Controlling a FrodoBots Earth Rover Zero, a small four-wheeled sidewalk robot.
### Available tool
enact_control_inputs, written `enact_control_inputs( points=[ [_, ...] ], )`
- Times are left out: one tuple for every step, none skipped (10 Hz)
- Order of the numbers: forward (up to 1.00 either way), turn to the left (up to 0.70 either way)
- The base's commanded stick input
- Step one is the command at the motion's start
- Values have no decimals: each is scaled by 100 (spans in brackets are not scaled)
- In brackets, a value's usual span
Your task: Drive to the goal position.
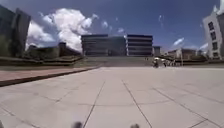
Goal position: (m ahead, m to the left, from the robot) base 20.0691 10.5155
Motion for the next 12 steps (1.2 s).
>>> enact_control_inputs(
  points=[
    [70,0],
    [70,0],
    [70,0],
    [70,0],
    [70,0],
    [70,0],
    [70,0],
    [70,0],
    [70,0],
    [70,0],
    [70,0],
    [70,0]
  ],
)
